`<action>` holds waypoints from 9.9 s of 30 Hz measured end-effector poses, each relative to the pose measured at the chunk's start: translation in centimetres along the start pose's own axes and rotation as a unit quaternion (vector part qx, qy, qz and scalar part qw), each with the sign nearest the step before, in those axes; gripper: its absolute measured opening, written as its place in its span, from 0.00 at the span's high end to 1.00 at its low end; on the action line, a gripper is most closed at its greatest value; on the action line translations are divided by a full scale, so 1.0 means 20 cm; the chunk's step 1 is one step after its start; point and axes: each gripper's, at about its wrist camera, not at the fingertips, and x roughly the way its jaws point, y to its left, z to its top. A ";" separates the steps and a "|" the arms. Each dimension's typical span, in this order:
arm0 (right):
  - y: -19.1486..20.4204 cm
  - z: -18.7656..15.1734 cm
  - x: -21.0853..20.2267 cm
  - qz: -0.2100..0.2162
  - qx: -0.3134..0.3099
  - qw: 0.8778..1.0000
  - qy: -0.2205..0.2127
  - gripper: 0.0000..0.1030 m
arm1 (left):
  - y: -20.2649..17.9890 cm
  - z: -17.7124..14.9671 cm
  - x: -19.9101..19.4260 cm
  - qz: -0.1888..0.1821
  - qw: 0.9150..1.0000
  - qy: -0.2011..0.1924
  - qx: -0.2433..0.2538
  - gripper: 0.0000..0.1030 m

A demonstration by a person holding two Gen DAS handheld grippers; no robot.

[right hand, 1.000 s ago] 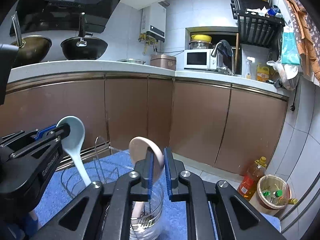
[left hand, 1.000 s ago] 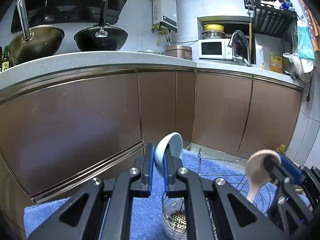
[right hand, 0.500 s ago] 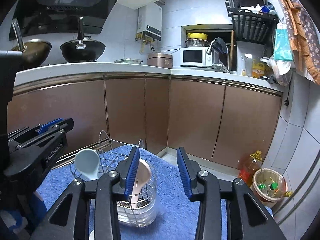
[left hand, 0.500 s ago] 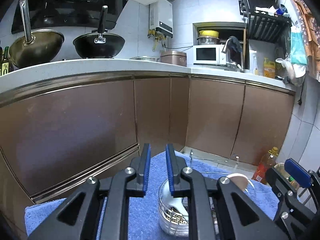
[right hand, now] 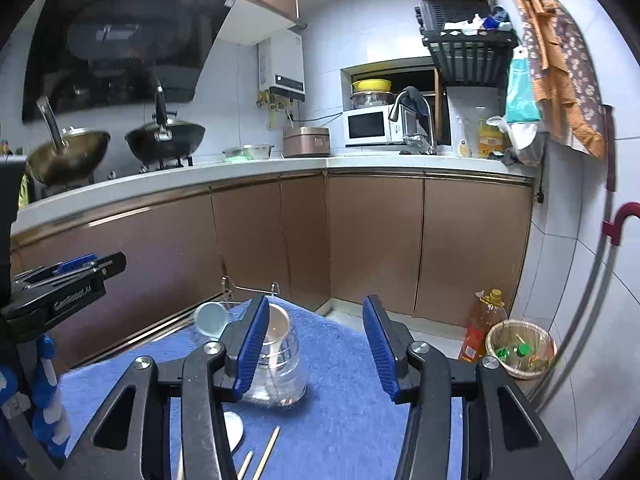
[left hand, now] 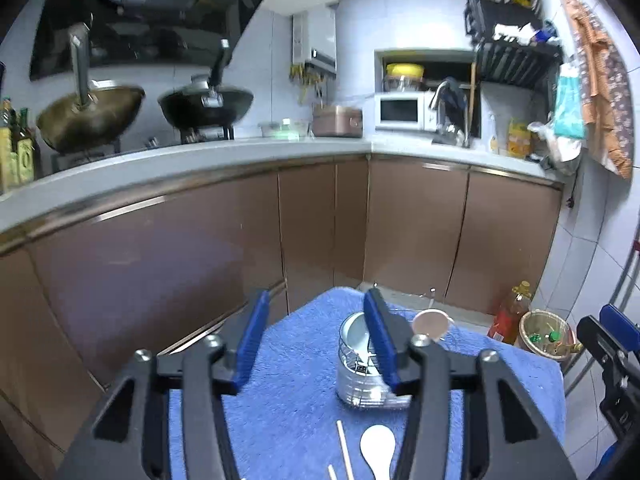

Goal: Organize utensils

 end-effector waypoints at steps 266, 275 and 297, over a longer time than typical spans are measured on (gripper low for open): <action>-0.67 -0.38 0.56 0.065 0.217 0.967 0.115 0.75 | -0.28 0.10 0.72 0.011 0.986 -0.127 -0.110 0.95; -0.64 -0.38 0.57 0.070 0.209 0.968 0.119 0.73 | -0.23 -0.08 0.78 0.017 0.989 -0.092 -0.111 0.81; -0.44 -0.22 0.29 0.031 0.131 0.989 0.066 0.62 | -0.04 -0.12 0.00 -0.009 1.000 0.006 -0.013 0.43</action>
